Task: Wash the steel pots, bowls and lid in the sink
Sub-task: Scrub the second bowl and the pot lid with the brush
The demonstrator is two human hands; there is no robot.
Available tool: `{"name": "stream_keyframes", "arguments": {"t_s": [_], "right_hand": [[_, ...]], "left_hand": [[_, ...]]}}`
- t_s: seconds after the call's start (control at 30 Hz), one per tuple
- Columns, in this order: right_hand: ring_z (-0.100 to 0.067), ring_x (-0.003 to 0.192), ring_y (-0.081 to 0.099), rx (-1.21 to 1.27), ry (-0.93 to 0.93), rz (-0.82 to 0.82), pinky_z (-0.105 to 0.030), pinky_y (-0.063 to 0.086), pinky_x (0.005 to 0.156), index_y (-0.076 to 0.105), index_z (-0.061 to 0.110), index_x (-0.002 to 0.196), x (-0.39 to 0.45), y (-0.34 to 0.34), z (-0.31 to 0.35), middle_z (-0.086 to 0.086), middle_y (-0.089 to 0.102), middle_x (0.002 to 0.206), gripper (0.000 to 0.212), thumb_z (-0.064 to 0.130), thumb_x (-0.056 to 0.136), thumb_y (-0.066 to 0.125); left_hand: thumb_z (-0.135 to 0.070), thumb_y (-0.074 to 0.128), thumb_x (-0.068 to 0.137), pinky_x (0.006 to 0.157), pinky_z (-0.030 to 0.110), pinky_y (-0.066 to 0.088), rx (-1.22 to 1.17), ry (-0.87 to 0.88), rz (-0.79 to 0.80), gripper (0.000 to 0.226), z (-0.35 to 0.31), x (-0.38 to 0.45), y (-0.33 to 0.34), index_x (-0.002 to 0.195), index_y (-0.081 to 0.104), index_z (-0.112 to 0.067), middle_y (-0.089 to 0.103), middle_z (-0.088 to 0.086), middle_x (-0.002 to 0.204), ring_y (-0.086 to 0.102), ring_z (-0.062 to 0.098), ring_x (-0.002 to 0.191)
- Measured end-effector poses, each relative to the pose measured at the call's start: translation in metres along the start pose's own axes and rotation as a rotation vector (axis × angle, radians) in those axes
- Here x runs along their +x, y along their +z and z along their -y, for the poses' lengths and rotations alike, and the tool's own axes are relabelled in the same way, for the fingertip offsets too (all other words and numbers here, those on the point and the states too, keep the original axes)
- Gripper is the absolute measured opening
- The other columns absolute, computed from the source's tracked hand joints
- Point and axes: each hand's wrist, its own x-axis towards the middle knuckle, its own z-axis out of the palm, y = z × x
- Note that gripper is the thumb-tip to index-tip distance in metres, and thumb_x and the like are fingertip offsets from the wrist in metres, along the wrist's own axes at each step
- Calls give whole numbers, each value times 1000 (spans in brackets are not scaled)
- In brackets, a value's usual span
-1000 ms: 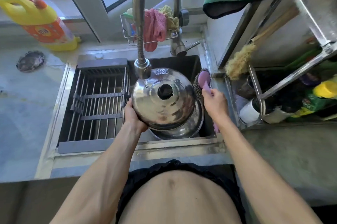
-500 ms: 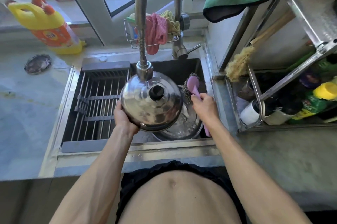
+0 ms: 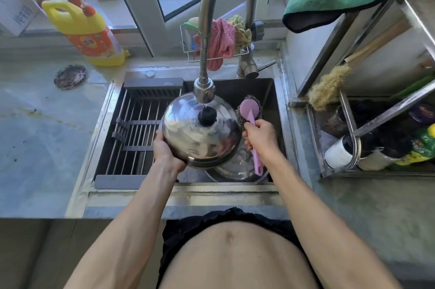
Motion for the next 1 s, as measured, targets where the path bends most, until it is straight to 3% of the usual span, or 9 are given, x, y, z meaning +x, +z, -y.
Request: {"name": "stream_keyframes", "arguments": {"t_s": [0.17,0.37,0.47,0.53,0.67,0.77,0.83,0.93,1.0], "right_hand": [[-17,61,68,3,17,-7,-28,51,51,62,14,88,3,-1,-1,-3,68,72,16,29,94,60],[-25,71,74,-4,105,22,-41,62,66,66,6,93,6,-10,-10,-12,73,80,30,36,89,66],[-26,65,73,-62,185,47,-44,62,65,64,5,102,6,-9,-13,-11,72,81,42,45,88,64],[-27,63,73,-62,244,87,-41,62,63,59,5,113,3,-4,-15,-13,71,87,47,47,91,61],[-29,67,74,170,330,160,-33,60,57,52,2,119,-2,7,-13,-18,68,92,37,32,97,60],[-27,68,74,266,306,112,-33,61,60,53,3,107,0,17,-14,-15,65,88,23,19,94,65],[-26,67,74,284,277,89,-32,59,59,51,5,103,2,21,-16,-13,64,85,25,15,90,70],[-27,68,74,263,231,75,-30,58,60,48,6,113,4,25,-18,-17,67,92,41,14,83,76],[-26,67,73,242,183,58,-32,59,62,47,4,114,2,29,-18,-15,67,92,46,13,81,78]], "left_hand": [[-60,47,101,101,51,54,275,118,114,55,7,-10,24,121,75,-17,75,11,118,72,32,110],[-41,62,99,91,44,56,669,247,185,34,7,-17,40,88,75,-12,75,14,94,71,31,88],[-36,59,102,78,37,54,751,314,225,38,9,-24,42,75,69,-13,70,4,73,67,24,75],[-36,54,105,73,33,53,739,334,254,40,10,-31,39,75,66,-13,69,5,74,68,19,71],[-38,46,107,86,39,55,727,332,324,50,10,-36,22,69,73,-18,74,12,87,72,26,84],[-40,40,108,100,46,51,730,338,384,53,10,-40,10,81,81,-21,77,13,100,74,30,98],[-38,35,109,98,44,50,735,350,375,57,7,-39,4,80,82,-23,78,7,92,75,22,91],[-43,39,107,99,51,49,801,381,363,54,-5,-35,-2,78,78,-20,75,8,84,72,25,84],[-45,43,106,90,46,51,840,404,318,50,-14,-33,-1,75,71,-16,71,8,77,68,23,75]]}}
